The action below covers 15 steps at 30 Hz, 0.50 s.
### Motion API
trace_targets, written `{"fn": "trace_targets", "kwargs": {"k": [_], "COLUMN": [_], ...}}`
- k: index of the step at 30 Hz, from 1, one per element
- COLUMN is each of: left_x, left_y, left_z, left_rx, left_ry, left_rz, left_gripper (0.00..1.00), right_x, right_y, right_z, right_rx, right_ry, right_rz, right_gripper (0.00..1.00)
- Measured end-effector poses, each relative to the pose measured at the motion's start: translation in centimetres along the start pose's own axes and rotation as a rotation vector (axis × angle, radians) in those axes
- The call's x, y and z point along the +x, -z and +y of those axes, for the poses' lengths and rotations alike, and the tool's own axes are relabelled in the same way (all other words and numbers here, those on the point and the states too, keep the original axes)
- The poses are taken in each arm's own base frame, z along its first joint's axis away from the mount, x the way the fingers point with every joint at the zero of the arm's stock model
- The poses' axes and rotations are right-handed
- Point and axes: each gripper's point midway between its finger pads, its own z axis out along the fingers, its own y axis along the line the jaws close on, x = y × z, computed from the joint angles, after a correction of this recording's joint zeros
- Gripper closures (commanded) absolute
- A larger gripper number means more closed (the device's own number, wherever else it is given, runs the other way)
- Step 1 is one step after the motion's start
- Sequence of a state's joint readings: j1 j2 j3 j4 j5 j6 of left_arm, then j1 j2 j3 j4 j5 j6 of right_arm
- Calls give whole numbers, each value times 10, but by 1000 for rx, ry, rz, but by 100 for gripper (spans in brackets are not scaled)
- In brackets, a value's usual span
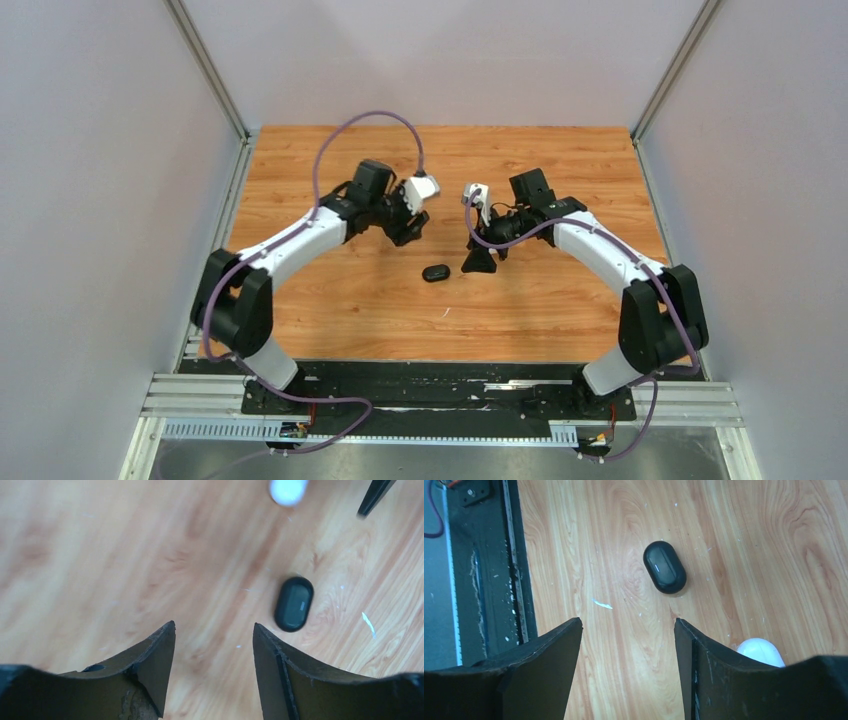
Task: Insert the wireless bluetooth earbuds into the charging case
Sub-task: Close the charging case at the center of the board, then reset both arms
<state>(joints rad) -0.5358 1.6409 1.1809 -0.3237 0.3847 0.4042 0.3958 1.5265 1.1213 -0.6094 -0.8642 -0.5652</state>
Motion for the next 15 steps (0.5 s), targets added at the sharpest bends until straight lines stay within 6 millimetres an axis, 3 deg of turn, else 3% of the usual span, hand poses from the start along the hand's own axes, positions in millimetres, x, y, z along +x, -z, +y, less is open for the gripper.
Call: {"fn": "trace_targets", "kwargs": {"k": [3, 6, 7, 10, 11, 13, 15], "left_x": [-38, -60, -61, -56, -51, -39, -31], "left_y": [51, 97, 107, 129, 134, 147, 163], "left_z": [26, 35, 33, 20, 17, 11, 9], "left_rx": [-103, -170, -179, -181, -184, -208, -249], "left_ry": [11, 11, 12, 23, 29, 52, 73], "left_rz": [-110, -185, -193, -179, -170, -147, -134], "left_gripper": [31, 28, 23, 14, 4, 1, 0], "right_x": [8, 14, 16, 20, 17, 0, -39], "right_y": [-10, -19, -22, -27, -26, -22, -12], "right_z": [-8, -18, -20, -24, -25, -30, -40], "right_rx": [-15, -23, -25, -29, -25, 4, 65], "right_ry": [33, 94, 112, 153, 153, 154, 157], "right_rz": [27, 60, 71, 98, 99, 86, 35], "right_gripper": [33, 33, 33, 19, 15, 13, 11]}}
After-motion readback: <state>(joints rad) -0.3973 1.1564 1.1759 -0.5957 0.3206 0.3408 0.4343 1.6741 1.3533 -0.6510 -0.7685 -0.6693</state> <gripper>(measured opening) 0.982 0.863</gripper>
